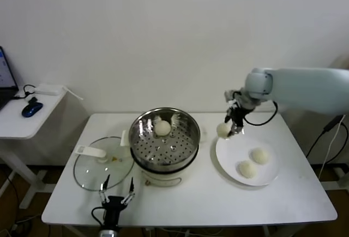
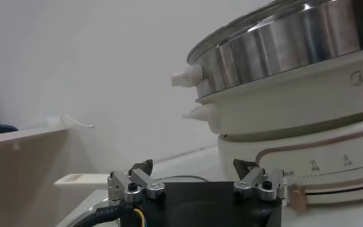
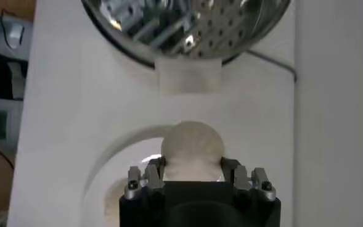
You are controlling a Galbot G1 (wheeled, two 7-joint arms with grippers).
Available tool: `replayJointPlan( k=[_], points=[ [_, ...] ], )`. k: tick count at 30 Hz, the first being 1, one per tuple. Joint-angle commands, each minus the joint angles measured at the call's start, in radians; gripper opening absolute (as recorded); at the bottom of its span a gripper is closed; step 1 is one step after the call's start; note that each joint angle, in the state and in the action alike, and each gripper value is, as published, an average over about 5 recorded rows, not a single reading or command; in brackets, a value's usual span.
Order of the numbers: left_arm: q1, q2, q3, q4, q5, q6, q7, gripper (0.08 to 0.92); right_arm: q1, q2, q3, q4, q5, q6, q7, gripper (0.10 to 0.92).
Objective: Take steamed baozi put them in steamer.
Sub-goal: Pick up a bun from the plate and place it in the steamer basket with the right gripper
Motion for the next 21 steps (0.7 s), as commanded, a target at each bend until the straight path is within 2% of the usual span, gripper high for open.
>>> replayJointPlan(
  k=[1, 10, 21],
  points=[
    [0.002, 0.001, 0.008, -0.006, 0.007, 0.0, 0.001, 0.823, 0.261, 0.058, -0.016, 0.186, 0.253, -0.077, 0.012, 0.619],
    [0.007, -0.005, 0.012, -0.017, 0.035, -0.001, 0.003, 0.823, 0.13, 0.283, 0.127, 0.061, 0.323, -0.141, 0.069, 0.619],
    [0.015, -0.015, 0.012, -0.035, 0.044, 0.002, 0.005, 0.823, -0.108, 0.495, 0.215, -0.168, 0.272, -0.151, 0.075, 0.619]
  ],
)
